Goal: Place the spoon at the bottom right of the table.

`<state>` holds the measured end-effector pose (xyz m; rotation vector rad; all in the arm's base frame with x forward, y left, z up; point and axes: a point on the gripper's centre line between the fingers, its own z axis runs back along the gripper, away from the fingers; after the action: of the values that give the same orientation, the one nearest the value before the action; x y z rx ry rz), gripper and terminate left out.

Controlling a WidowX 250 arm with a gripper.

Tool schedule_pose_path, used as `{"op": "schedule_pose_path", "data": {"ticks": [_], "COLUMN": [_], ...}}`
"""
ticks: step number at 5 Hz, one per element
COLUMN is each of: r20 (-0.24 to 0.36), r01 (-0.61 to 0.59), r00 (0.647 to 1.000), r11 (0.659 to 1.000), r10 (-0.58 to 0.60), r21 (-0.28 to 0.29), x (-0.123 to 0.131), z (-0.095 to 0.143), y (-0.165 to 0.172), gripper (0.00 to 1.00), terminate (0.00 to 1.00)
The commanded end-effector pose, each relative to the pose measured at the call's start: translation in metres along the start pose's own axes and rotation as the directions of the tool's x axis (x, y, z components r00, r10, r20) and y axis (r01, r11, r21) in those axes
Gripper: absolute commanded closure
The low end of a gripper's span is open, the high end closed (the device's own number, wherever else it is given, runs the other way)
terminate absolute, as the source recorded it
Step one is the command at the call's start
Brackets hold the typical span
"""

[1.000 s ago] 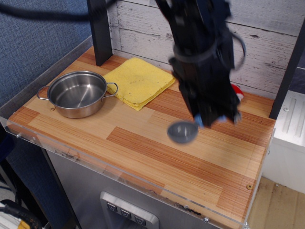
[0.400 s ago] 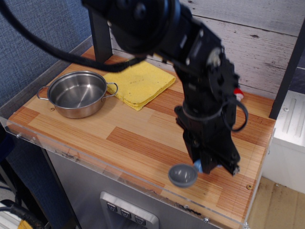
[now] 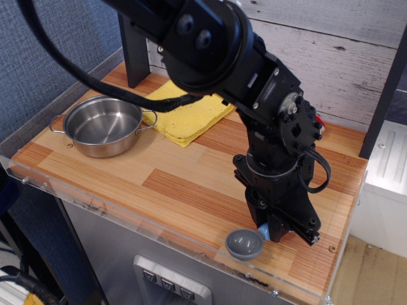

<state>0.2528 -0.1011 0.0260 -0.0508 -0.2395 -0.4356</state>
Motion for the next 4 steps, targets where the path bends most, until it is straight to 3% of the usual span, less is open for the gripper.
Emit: {"op": "schedule_pose_path", "data": {"ticks": [1, 2, 3, 4], "r20": [0.043, 0.04, 0.041, 0.083], "r01": [-0.021, -0.012, -0.023, -0.038], "r00": [0.999, 0.999, 0.999, 0.996], "r11": [0.999, 1.0, 0.999, 0.999], "r10": [0.02, 0.011, 0.025, 0.041], "r21": [0.036, 0.025, -0.038, -0.031], "x": [0.007, 0.007, 0.009, 0.017], "z": [0.017, 0.019, 0.035, 0.07], "y": [0.006, 0.004, 0.006, 0.013], "gripper": [0.0, 0.0, 0.0, 0.0], "terminate": [0.0, 0.0, 0.0, 0.0]}}
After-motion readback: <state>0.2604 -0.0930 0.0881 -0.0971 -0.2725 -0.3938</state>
